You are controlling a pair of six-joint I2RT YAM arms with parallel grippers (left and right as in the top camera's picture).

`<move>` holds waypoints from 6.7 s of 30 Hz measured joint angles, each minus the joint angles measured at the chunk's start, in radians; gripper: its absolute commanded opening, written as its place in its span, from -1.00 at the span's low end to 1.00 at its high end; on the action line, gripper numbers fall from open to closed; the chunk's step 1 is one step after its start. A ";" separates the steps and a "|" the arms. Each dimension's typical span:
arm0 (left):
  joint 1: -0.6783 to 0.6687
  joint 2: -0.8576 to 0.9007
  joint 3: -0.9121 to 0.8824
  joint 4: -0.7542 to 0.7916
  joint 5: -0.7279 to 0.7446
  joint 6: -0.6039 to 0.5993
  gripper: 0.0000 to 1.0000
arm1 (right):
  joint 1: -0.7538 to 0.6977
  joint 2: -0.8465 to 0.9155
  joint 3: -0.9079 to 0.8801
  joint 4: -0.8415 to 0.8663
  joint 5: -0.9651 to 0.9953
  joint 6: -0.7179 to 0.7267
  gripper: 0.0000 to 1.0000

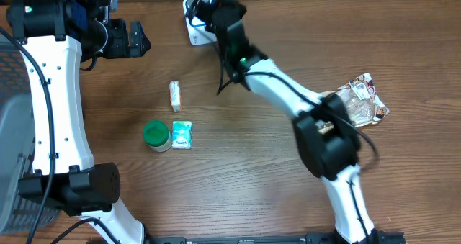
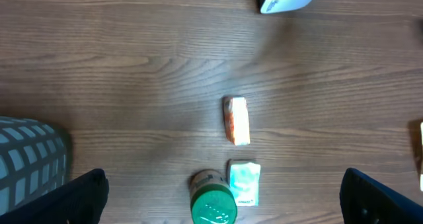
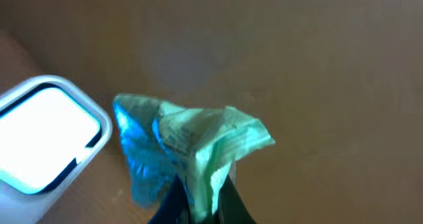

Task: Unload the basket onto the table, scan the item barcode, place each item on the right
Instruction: 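Hold the tissue pack under the scanner with the right gripper, then carry the tissue pack right and drop it on the bag pile, then move the right gripper to the teal Kleenex pack near the jar, then grasp the teal Kleenex pack and drag it right on the table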

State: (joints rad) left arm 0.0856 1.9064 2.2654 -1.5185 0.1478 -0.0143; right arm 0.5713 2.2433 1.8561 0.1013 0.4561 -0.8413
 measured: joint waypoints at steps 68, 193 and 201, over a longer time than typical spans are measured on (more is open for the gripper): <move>0.000 0.000 0.000 -0.001 0.000 0.000 0.99 | -0.312 -0.480 -0.287 -1.126 -0.841 1.172 0.30; 0.000 0.000 0.000 -0.001 0.000 0.000 0.99 | -0.002 -0.195 -0.300 -1.130 -0.891 1.096 -0.92; 0.000 0.000 0.000 -0.001 0.000 0.000 0.99 | 0.103 -0.195 -0.323 -1.119 -0.947 1.175 -0.92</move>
State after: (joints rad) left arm 0.0856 1.9064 2.2654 -1.5192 0.1482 -0.0143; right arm 0.6743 2.0483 1.5330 -1.0176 -0.4908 0.3336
